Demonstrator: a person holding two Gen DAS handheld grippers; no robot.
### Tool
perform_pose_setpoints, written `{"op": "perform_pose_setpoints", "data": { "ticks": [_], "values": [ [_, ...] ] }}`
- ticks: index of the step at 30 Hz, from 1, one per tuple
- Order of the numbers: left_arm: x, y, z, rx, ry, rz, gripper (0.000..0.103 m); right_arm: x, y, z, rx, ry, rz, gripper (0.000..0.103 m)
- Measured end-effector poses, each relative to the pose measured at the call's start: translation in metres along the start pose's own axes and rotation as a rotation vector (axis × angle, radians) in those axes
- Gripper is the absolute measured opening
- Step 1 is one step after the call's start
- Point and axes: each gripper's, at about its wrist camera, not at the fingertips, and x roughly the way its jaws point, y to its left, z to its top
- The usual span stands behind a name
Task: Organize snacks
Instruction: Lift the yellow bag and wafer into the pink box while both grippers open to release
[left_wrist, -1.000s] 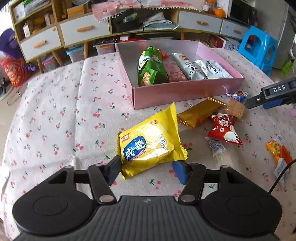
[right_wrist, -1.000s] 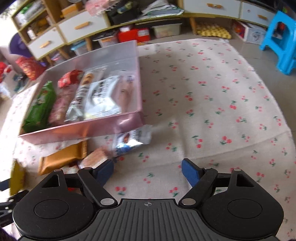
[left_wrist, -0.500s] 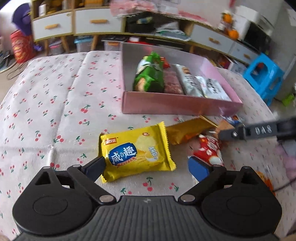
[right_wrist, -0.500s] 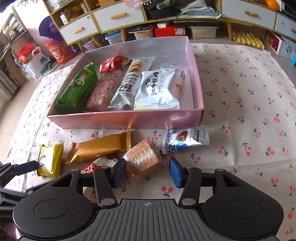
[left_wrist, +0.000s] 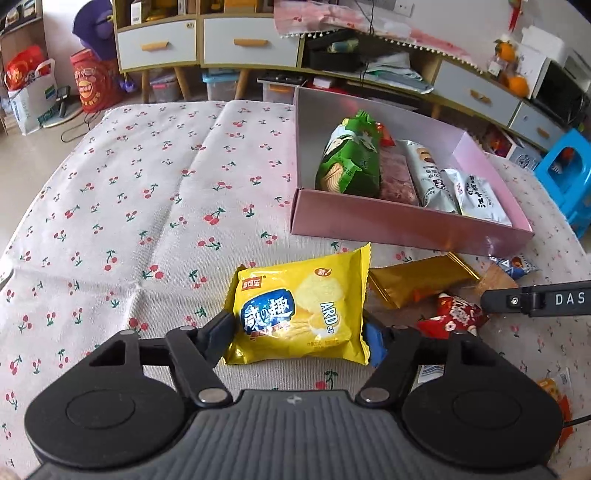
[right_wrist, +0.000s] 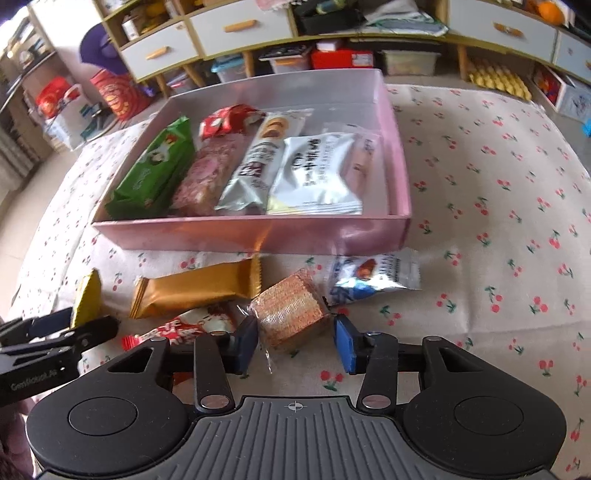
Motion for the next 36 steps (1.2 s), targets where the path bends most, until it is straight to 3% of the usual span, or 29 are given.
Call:
{"op": "perform_pose_setpoints", "data": {
  "ticks": [18,36],
  "values": [
    [-0.009,0.012,0.013,-0.067,0.011,-0.059,0.061,-0.032,-0.025,0.010,0.159,-0.027,0.107,0.043],
    [-0.032,0.008,0.042,-0.135,-0.072,-0.151,0.061,-0.052,-0.035,0.026,0.249,-0.100,0.147,0.043]
  ]
}}
